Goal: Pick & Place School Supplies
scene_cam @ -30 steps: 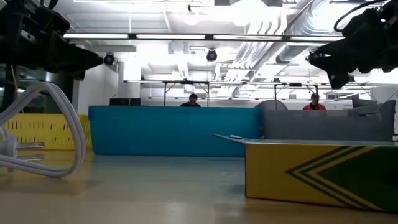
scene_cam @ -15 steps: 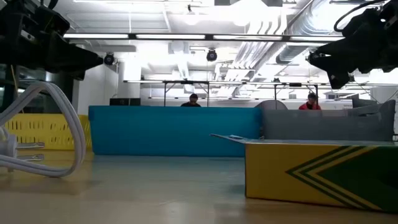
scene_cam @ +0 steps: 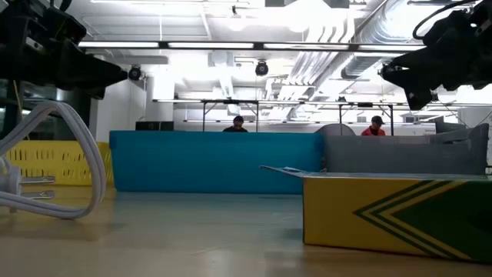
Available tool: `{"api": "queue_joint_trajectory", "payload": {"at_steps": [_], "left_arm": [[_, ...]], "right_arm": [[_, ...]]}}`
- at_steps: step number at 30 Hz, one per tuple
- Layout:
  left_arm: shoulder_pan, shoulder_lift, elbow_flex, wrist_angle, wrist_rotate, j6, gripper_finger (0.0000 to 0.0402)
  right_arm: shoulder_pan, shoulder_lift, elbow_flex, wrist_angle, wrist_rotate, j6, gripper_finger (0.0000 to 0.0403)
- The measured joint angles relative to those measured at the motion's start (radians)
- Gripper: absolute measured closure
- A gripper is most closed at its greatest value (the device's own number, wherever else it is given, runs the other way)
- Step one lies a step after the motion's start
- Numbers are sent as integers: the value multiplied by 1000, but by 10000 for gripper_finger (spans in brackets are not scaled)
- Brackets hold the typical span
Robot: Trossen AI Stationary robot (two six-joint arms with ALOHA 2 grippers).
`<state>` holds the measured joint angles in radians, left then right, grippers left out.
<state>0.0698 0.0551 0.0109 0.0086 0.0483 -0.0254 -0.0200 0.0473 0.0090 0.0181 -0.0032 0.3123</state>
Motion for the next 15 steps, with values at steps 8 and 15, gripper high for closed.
{"api": "queue_joint_trajectory", "payload": {"at_steps": [8,15], "left_arm": [[0,0,0,1,0,-66,300],[0,5,39,-34,-4,-96,300]], "right_arm": [[0,0,0,0,0,0,253],[0,0,0,0,0,0,253]]}}
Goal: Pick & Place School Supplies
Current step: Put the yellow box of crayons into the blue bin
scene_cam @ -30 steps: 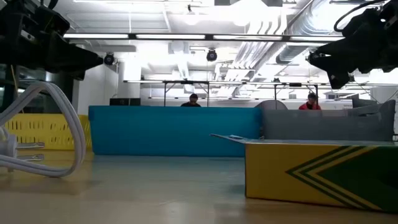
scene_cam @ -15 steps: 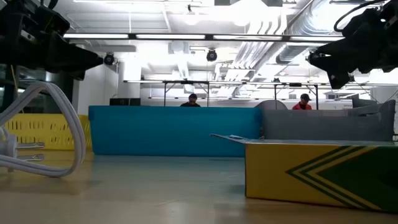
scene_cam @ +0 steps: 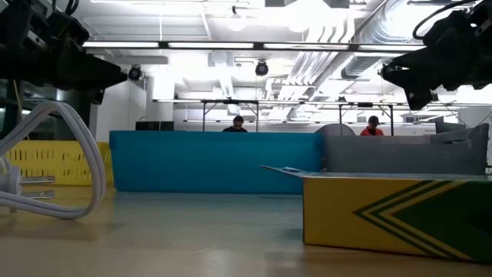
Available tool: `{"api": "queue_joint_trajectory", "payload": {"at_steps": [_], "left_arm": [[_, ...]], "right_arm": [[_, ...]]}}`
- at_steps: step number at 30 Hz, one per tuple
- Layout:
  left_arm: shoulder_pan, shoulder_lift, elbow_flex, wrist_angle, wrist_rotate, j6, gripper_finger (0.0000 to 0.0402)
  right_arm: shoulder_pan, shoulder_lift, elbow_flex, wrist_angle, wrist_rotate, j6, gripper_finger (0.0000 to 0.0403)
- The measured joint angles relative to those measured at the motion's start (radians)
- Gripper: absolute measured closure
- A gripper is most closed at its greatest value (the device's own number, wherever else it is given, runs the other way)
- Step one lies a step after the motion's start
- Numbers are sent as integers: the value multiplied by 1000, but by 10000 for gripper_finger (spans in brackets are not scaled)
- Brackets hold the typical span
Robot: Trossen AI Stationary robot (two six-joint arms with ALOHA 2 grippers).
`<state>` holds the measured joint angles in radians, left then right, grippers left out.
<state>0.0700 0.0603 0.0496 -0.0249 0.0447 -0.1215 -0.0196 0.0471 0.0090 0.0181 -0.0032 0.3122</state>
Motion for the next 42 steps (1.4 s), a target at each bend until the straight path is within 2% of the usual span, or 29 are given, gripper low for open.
{"api": "queue_joint_trajectory", "payload": {"at_steps": [7,16,23,28,36,39,42], "left_arm": [[0,126,107,-31,-62,47,300],[0,480,325,-37,-126,117,300],[1,747,511,-92,-109,326,300],[67,926,640,-119,38,428,300],[345,1141,812,-229,448,536,300],[417,1177,847,-263,513,605,300],[458,1180,857,-287,515,651,300]], "right_arm": [[0,0,0,0,0,0,253],[0,0,0,0,0,0,253],[0,0,0,0,0,0,253],[0,0,0,0,0,0,253],[0,0,0,0,0,0,253],[0,0,0,0,0,0,253],[0,0,0,0,0,0,253]]}}
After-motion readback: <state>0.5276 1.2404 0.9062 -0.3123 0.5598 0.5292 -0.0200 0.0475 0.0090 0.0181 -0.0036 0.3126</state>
